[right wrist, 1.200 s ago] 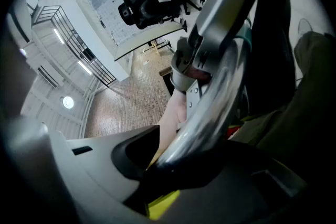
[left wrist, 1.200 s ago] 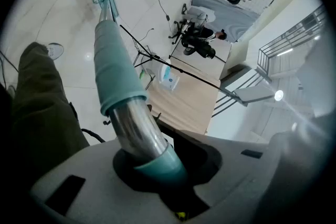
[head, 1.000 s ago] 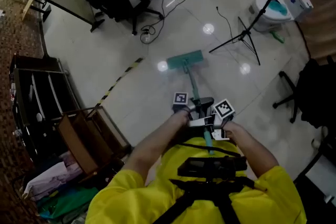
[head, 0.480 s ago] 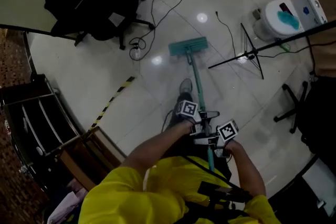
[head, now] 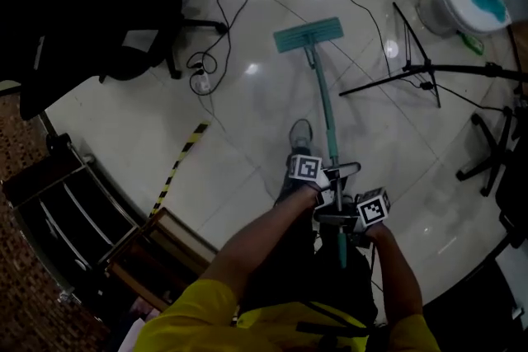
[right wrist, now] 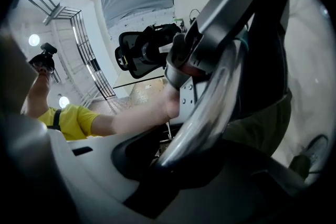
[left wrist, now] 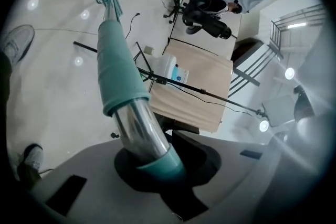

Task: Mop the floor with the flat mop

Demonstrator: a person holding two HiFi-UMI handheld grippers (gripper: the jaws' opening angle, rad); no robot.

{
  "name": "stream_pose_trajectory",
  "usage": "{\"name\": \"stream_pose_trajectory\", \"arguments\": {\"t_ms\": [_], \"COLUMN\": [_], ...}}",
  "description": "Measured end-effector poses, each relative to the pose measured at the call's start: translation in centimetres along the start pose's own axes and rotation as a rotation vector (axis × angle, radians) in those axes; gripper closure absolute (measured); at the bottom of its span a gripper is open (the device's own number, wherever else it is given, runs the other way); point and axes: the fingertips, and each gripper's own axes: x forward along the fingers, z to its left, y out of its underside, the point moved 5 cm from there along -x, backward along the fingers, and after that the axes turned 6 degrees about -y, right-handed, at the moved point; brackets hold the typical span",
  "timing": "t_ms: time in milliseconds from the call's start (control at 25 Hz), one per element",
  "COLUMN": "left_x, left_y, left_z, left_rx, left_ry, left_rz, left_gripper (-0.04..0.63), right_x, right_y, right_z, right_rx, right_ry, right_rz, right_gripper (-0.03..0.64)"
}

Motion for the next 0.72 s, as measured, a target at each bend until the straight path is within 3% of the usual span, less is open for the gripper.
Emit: {"name": "stream_pose_trajectory", "arguments": {"t_ms": [80,280,440,560,720], "left_x": [0.2,0.3,-0.2,-0.3,-1.6], "left_y": [-2.5,-13.9,-19.9,-17.7,-7.1], "left_z": [1.1,1.9,0.9,0.7,0.9], "left_rx": [-0.025,0.073,0.122,0.128,0.115], "left_ry": [-0.047,-0.083,-0.055,-0.101,-0.166], "left_rz": [0.01,0.018,0.026,0.051,0.113], "left_gripper": [0.534,0.541,0.528,0.528,0.501], "right_x": [-0.1,0.8,1.5,2.1,2.7], "right_y": [-2.6,-13.2,-18.9,-16.6,-6.5], "right_z": [-1.6,-5.2,-5.5,-4.3,-2.1], "right_rx": [-0.023,-0.067,-0.071,-0.041,0.014], "right_ry": [-0.008,0.036,-0.006,-0.046,-0.033], "right_rz": [-0.009,0.035,-0.082,-0.071,-0.024], "right_gripper": [0.517,0.543,0.543,0.545,0.537]}}
